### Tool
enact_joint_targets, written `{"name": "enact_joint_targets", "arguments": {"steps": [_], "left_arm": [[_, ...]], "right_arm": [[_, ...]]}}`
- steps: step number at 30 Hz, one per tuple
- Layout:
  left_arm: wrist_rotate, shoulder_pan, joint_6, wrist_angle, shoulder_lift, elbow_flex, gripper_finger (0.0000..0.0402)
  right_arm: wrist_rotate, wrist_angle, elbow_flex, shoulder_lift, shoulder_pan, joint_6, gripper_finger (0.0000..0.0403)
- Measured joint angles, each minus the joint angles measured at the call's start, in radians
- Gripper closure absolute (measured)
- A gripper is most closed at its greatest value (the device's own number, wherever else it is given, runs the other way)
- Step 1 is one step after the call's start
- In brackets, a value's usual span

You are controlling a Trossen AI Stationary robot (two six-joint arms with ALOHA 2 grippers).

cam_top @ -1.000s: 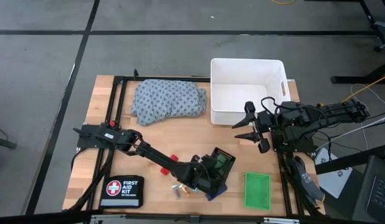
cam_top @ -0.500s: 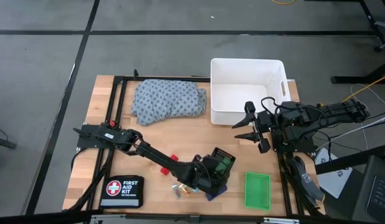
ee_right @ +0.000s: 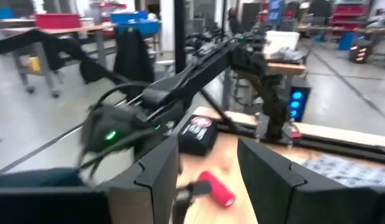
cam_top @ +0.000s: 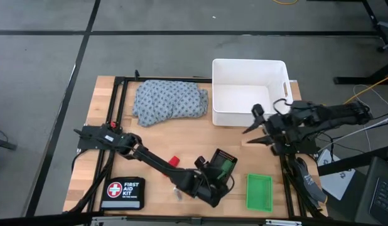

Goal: Pick & place medical supplies in basket/bin
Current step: Put the red bandage into the black bin

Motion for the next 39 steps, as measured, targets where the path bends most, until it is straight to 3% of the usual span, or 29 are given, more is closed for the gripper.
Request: {"name": "enact_joint_targets", "arguments": {"steps": [4, 8, 15, 20, 24, 30, 39], "left_arm": [[-0.033, -0.042, -0.019, -0.055, -0.010, 0.000, 0.0176], [-0.137, -0.104, -0.092, -0.158, -0.046, 0.000, 0.0176], [-0.194, -0.197, -0.473, -0.453, -0.098, 0.001, 0.0176], [-0.100, -0.220, -0.806, -0.737, -0.098, -0.026, 0.0176], [0.032, -0.218, -0.949, -0.926, -0.097, -0.038, 0.0176], [0.197, -0.192, -0.939, -0.972, -0.098, -0.037, 0.0175], [0.295, -0.145, -0.841, -0.972, -0.098, -0.037, 0.0175]], "right_arm": [[-0.003, -0.114, 0.000, -0.164, 0.001, 0.023, 0.0236], [-0.007, -0.190, 0.000, -0.302, 0.001, 0.056, 0.0236], [0.023, -0.358, -0.048, -0.444, 0.001, 0.086, 0.0236], [0.040, -0.352, -0.151, -0.479, 0.001, 0.109, 0.0236], [0.058, -0.351, -0.203, -0.479, 0.001, 0.118, 0.0236], [0.050, -0.337, -0.225, -0.477, 0.001, 0.116, 0.0236], [0.049, -0.337, -0.225, -0.477, 0.001, 0.133, 0.0236]]}}
